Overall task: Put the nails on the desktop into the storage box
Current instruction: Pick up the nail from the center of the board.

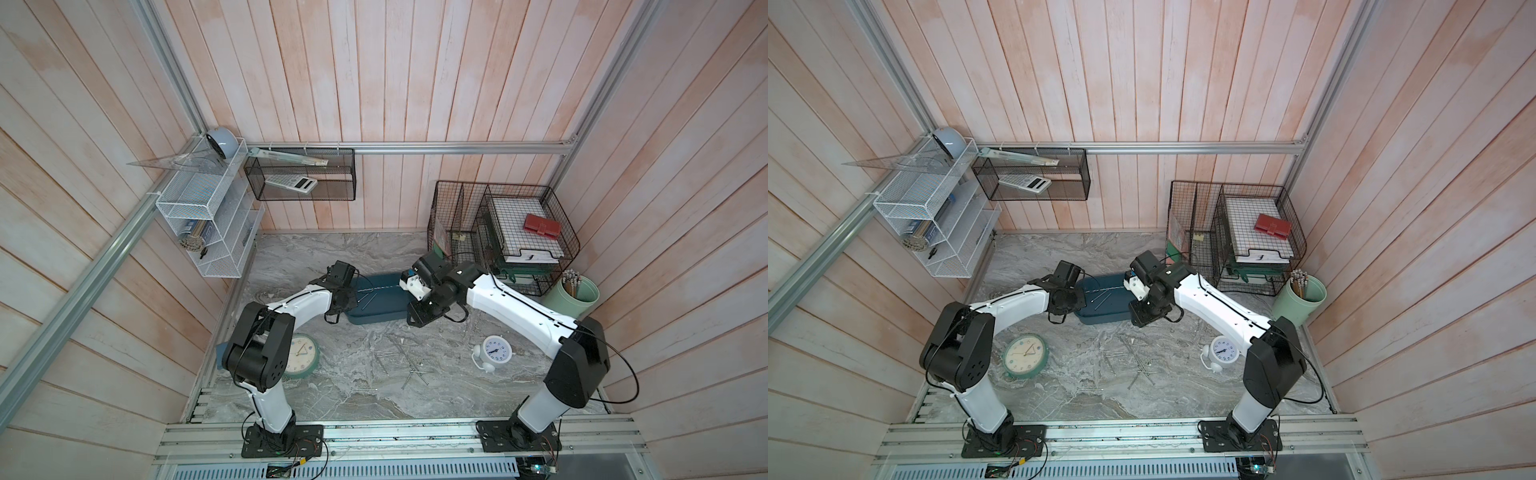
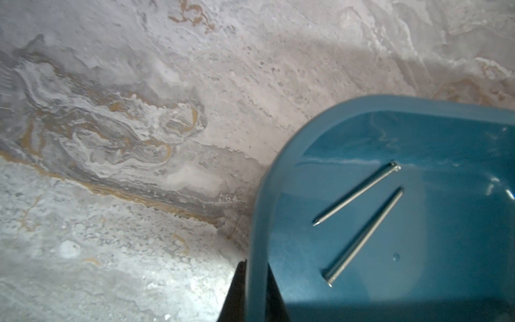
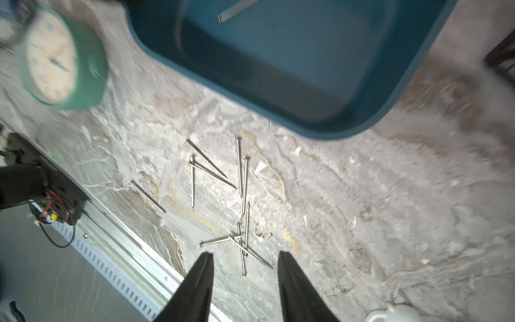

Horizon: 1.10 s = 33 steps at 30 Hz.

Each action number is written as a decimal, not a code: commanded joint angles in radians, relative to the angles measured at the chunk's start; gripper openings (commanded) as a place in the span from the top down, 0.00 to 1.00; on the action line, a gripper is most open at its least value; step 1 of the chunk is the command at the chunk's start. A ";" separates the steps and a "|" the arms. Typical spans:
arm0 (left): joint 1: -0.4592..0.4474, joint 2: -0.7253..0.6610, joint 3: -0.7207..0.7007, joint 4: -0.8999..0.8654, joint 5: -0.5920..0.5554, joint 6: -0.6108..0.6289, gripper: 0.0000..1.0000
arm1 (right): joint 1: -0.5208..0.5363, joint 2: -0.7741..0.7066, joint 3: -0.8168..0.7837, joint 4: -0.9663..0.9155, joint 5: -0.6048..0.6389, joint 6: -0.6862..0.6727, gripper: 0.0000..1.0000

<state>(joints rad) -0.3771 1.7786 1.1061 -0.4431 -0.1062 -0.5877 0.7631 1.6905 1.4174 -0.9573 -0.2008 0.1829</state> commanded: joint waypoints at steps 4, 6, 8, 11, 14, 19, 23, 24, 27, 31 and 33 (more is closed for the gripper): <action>0.014 -0.021 -0.031 -0.047 -0.047 0.012 1.00 | 0.071 0.109 -0.005 0.050 0.081 -0.002 0.61; 0.014 -0.027 -0.038 -0.045 -0.047 0.011 1.00 | 0.081 0.139 0.002 0.053 0.082 -0.007 0.63; 0.014 -0.028 -0.038 -0.048 -0.047 0.011 1.00 | 0.099 0.160 0.005 0.060 0.084 -0.013 0.63; 0.016 -0.025 -0.037 -0.052 -0.052 0.014 1.00 | 0.119 0.183 0.009 0.063 0.102 -0.018 0.63; 0.021 -0.016 -0.026 -0.056 -0.053 0.018 1.00 | 0.129 0.201 0.005 0.070 0.116 -0.018 0.63; 0.026 -0.008 -0.014 -0.064 -0.059 0.023 1.00 | 0.148 0.234 0.007 0.080 0.144 -0.021 0.63; 0.033 -0.007 -0.006 -0.071 -0.067 0.029 1.00 | 0.152 0.263 0.017 0.074 0.181 -0.027 0.64; 0.035 -0.007 -0.004 -0.072 -0.067 0.031 1.00 | 0.152 0.268 0.016 0.075 0.190 -0.029 0.64; 0.041 0.000 0.002 -0.075 -0.070 0.033 1.00 | 0.151 0.283 0.016 0.089 0.201 -0.033 0.64; 0.047 0.007 0.006 -0.076 -0.073 0.035 1.00 | 0.151 0.299 0.022 0.095 0.202 -0.036 0.64; 0.049 0.010 0.007 -0.078 -0.075 0.037 1.00 | 0.151 0.304 0.024 0.101 0.204 -0.036 0.64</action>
<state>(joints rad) -0.3374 1.7676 1.0985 -0.4690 -0.1402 -0.5678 0.9089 1.9793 1.4147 -0.8619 -0.0193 0.1558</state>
